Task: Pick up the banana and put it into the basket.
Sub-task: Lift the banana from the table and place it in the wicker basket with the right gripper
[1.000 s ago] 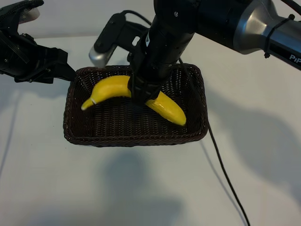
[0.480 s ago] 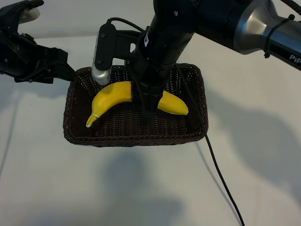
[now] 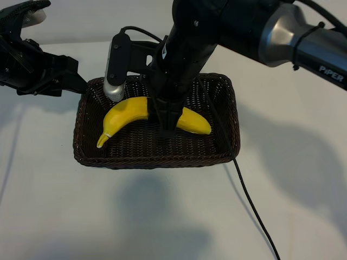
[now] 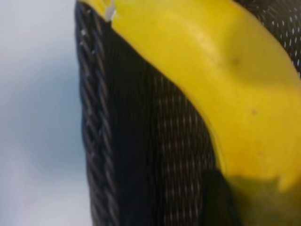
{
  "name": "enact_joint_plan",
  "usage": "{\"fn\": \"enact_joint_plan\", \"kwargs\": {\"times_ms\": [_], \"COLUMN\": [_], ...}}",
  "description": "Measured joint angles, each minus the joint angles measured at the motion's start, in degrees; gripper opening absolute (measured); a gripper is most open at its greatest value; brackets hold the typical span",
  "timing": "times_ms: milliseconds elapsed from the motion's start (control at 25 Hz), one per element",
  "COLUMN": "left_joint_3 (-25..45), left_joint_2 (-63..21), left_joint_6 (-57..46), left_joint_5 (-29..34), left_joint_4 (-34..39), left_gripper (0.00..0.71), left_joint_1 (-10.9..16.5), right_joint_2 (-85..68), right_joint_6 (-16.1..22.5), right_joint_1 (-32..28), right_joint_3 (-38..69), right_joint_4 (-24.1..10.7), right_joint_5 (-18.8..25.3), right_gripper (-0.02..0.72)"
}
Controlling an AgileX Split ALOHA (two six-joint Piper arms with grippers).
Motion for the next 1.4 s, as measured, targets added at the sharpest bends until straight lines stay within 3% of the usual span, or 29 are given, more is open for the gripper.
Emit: {"fn": "enact_joint_plan", "kwargs": {"times_ms": [920,1400], "left_joint_3": [0.0,0.0], "left_joint_2": [0.0,0.0], "left_joint_6": [0.0,0.0], "left_joint_5": [0.2,0.2], "left_joint_4": [0.0,0.0], "left_gripper": [0.574,0.574], "left_joint_1": [0.0,0.0], "right_joint_2": [9.1,12.0], "right_joint_6": [-0.2,0.4], "right_joint_1": [0.0,0.0], "right_joint_3": [-0.1,-0.1], "right_joint_4": [1.7,2.3], "right_joint_5": [-6.2,-6.2], "right_gripper": [0.42,0.42]}}
